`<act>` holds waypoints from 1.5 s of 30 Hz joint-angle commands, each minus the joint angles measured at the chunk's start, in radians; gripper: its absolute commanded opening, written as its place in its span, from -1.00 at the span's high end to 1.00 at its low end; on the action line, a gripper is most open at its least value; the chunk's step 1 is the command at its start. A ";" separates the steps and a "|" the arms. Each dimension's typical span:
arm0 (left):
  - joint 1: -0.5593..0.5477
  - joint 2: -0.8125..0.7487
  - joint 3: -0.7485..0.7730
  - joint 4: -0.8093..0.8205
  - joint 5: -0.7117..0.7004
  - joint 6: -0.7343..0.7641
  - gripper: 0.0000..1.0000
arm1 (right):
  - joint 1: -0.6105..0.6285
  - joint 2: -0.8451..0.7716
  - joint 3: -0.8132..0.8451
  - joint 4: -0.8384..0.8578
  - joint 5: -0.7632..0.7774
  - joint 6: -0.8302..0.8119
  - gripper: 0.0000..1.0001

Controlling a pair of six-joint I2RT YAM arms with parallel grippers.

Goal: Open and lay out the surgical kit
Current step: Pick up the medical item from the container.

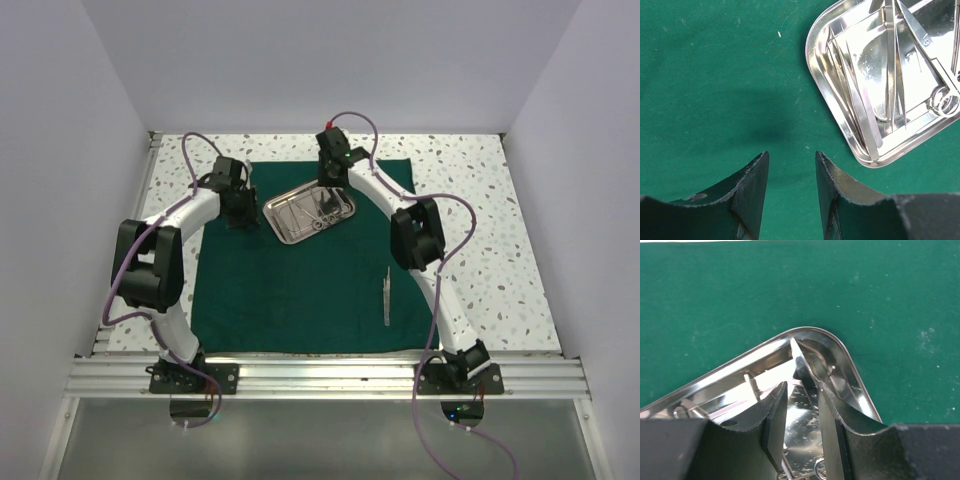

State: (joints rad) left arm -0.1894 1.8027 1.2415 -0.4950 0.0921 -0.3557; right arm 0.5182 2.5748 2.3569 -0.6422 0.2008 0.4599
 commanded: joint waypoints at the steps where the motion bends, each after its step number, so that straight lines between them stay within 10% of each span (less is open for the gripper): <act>1: 0.007 -0.013 0.021 0.013 -0.012 0.007 0.07 | 0.000 0.014 0.082 -0.043 -0.026 -0.024 0.31; 13: 0.008 -0.013 0.009 0.027 0.000 0.006 0.07 | 0.029 0.068 0.042 -0.217 0.109 -0.112 0.36; 23: 0.010 -0.003 0.015 0.039 0.012 0.003 0.07 | 0.043 0.093 0.064 -0.306 0.172 -0.132 1.00; 45: 0.011 0.018 0.069 0.026 0.041 -0.009 0.10 | 0.043 -0.240 0.105 -0.247 0.183 -0.121 1.00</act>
State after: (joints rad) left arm -0.1841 1.8183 1.2736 -0.4873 0.1097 -0.3561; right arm 0.5636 2.4908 2.4466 -0.8783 0.3687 0.3412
